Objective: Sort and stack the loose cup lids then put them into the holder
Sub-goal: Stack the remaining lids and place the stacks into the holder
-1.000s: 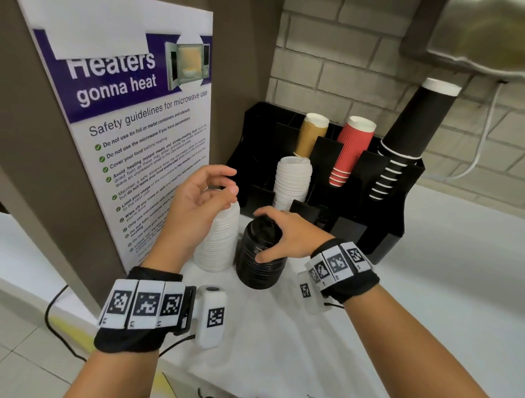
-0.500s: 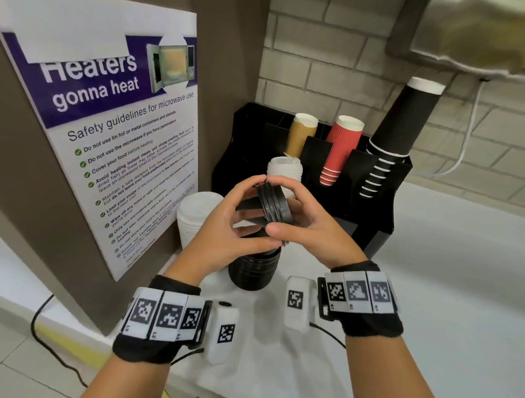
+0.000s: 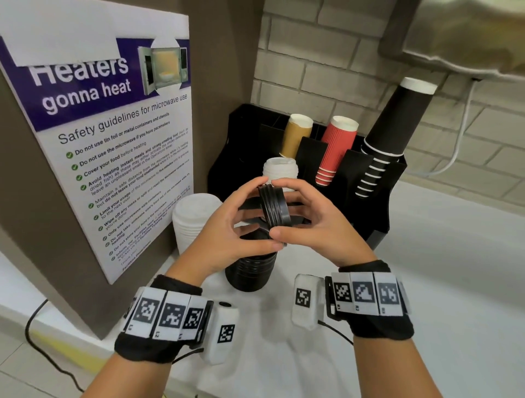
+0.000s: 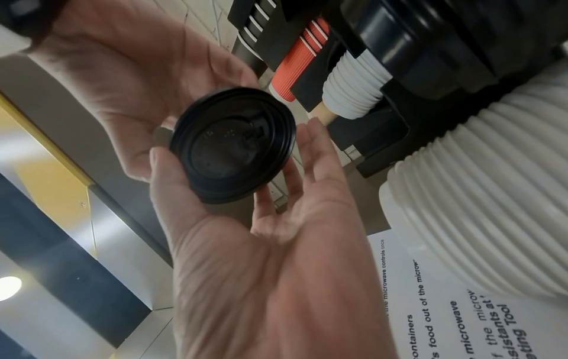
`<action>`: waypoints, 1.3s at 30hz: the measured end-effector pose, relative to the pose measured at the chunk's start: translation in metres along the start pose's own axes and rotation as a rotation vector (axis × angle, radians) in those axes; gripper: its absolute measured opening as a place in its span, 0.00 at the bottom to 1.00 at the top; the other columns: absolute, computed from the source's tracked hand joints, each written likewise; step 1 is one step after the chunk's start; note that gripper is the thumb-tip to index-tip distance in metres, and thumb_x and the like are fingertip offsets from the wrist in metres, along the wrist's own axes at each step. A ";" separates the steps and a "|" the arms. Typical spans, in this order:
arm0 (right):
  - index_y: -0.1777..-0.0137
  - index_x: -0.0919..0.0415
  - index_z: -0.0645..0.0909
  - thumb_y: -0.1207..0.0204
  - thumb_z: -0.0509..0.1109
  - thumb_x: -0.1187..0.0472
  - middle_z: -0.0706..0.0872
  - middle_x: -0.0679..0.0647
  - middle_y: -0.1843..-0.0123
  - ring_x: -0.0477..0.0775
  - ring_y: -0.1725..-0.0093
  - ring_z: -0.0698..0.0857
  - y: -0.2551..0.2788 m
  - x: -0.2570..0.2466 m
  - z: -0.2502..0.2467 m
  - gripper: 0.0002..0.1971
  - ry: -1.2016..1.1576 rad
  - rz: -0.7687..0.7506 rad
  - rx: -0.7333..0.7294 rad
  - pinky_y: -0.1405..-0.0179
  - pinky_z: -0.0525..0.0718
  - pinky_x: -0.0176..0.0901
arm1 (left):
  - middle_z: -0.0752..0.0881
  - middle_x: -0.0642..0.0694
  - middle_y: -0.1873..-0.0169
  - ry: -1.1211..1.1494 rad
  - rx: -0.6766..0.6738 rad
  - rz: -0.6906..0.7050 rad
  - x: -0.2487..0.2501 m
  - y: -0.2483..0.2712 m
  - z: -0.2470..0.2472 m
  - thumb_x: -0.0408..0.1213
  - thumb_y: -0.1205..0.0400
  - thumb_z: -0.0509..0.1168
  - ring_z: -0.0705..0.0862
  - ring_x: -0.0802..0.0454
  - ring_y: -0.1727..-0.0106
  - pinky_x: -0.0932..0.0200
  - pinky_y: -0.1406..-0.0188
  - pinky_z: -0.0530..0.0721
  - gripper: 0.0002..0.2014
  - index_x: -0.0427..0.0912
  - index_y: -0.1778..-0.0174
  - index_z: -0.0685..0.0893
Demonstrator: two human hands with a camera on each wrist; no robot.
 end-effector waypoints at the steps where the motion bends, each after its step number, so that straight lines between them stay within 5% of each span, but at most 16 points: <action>1: 0.31 0.48 0.76 0.36 0.81 0.62 0.83 0.55 0.39 0.51 0.42 0.86 -0.001 0.000 0.000 0.33 0.012 -0.003 -0.005 0.44 0.87 0.47 | 0.76 0.54 0.27 0.003 -0.004 0.003 -0.001 -0.001 0.000 0.43 0.39 0.82 0.82 0.49 0.31 0.42 0.28 0.79 0.48 0.62 0.23 0.69; 6: 0.33 0.50 0.76 0.33 0.79 0.66 0.83 0.55 0.40 0.50 0.44 0.86 -0.019 -0.002 -0.038 0.29 0.035 -0.044 0.137 0.47 0.87 0.42 | 0.79 0.57 0.31 -0.011 0.128 0.017 0.004 -0.001 -0.027 0.45 0.31 0.80 0.84 0.59 0.36 0.69 0.43 0.82 0.36 0.64 0.28 0.74; 9: 0.34 0.49 0.75 0.31 0.79 0.65 0.84 0.49 0.44 0.35 0.53 0.87 -0.036 0.006 -0.094 0.27 0.099 -0.048 0.378 0.59 0.83 0.24 | 0.86 0.53 0.40 -0.047 0.269 0.042 0.009 0.003 -0.057 0.42 0.25 0.73 0.88 0.53 0.44 0.70 0.46 0.81 0.20 0.59 0.37 0.82; 12: 0.32 0.51 0.74 0.32 0.81 0.60 0.83 0.47 0.44 0.37 0.52 0.86 -0.055 0.035 -0.129 0.29 0.263 0.058 0.443 0.61 0.81 0.22 | 0.88 0.54 0.46 -0.067 0.324 0.070 0.009 0.007 -0.076 0.35 0.22 0.74 0.88 0.54 0.51 0.63 0.46 0.82 0.16 0.59 0.43 0.85; 18: 0.27 0.54 0.70 0.34 0.82 0.58 0.79 0.56 0.34 0.56 0.37 0.80 -0.081 0.096 -0.135 0.36 0.699 0.285 0.197 0.43 0.74 0.39 | 0.88 0.58 0.51 -0.074 0.350 0.064 0.007 0.013 -0.089 0.53 0.33 0.72 0.87 0.51 0.53 0.55 0.42 0.83 0.15 0.67 0.50 0.87; 24: 0.22 0.63 0.63 0.36 0.82 0.61 0.74 0.63 0.28 0.62 0.33 0.77 -0.089 0.125 -0.108 0.44 1.042 0.385 -0.046 0.39 0.79 0.46 | 0.88 0.59 0.55 -0.064 0.360 0.071 0.005 0.011 -0.086 0.43 0.27 0.71 0.88 0.54 0.55 0.63 0.49 0.84 0.12 0.61 0.49 0.87; 29: 0.25 0.65 0.65 0.39 0.83 0.59 0.79 0.63 0.37 0.62 0.44 0.83 -0.091 0.134 -0.094 0.43 1.180 0.452 -0.142 0.50 0.86 0.52 | 0.88 0.59 0.56 -0.065 0.355 0.076 0.005 0.010 -0.081 0.33 0.20 0.70 0.87 0.55 0.56 0.67 0.51 0.84 0.12 0.54 0.45 0.85; 33: 0.32 0.65 0.68 0.40 0.83 0.59 0.80 0.60 0.46 0.59 0.53 0.82 -0.090 0.136 -0.087 0.39 1.211 0.474 -0.165 0.60 0.85 0.48 | 0.88 0.60 0.56 -0.073 0.348 0.084 0.006 0.009 -0.080 0.34 0.20 0.70 0.87 0.56 0.56 0.67 0.51 0.84 0.11 0.54 0.45 0.85; 39: 0.35 0.62 0.67 0.42 0.84 0.54 0.79 0.57 0.51 0.58 0.54 0.81 -0.088 0.137 -0.086 0.39 1.298 0.449 -0.149 0.64 0.83 0.48 | 0.88 0.60 0.56 -0.062 0.339 0.093 0.006 0.009 -0.079 0.34 0.21 0.71 0.87 0.55 0.56 0.68 0.51 0.84 0.12 0.55 0.46 0.86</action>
Point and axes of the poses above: each hand's wrist, its own y-axis away from the middle knuckle, its own z-axis out of the palm, x = y × z, the point moved 9 cm from there along -y, towards the middle knuckle
